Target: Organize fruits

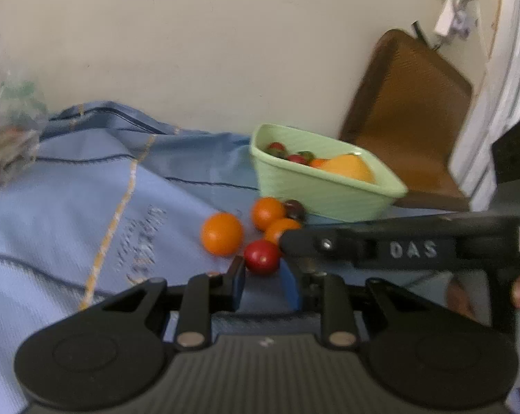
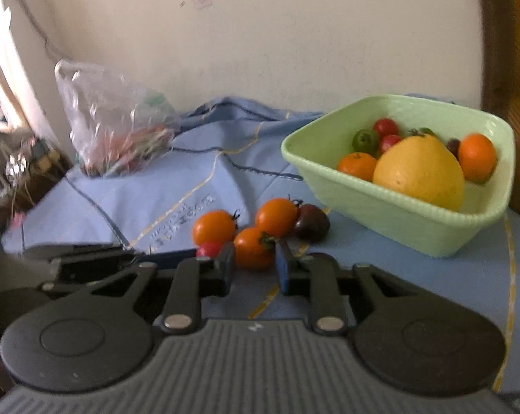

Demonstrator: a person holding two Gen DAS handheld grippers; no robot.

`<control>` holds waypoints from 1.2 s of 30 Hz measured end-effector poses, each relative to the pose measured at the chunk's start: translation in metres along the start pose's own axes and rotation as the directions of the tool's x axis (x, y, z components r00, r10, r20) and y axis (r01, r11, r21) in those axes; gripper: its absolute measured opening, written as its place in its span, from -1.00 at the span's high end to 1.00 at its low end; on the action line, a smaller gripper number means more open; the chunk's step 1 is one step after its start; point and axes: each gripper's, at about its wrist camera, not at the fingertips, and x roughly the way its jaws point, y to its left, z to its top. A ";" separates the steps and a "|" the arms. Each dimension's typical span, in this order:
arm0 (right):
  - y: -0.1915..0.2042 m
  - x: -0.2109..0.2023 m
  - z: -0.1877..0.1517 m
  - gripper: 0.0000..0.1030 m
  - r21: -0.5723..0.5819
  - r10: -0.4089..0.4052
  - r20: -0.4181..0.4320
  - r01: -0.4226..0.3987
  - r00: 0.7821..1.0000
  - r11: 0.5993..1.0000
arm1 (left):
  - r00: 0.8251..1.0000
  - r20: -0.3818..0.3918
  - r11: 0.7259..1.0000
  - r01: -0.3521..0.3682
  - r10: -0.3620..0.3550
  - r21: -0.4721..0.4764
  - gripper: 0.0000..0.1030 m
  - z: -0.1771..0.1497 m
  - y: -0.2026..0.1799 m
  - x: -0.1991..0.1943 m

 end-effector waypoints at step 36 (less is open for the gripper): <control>0.006 -0.067 -0.062 0.41 -0.008 -0.053 0.136 0.055 0.989 0.998 | 1.000 -0.016 0.993 0.027 -0.025 0.114 0.41 -0.046 -0.032 -0.047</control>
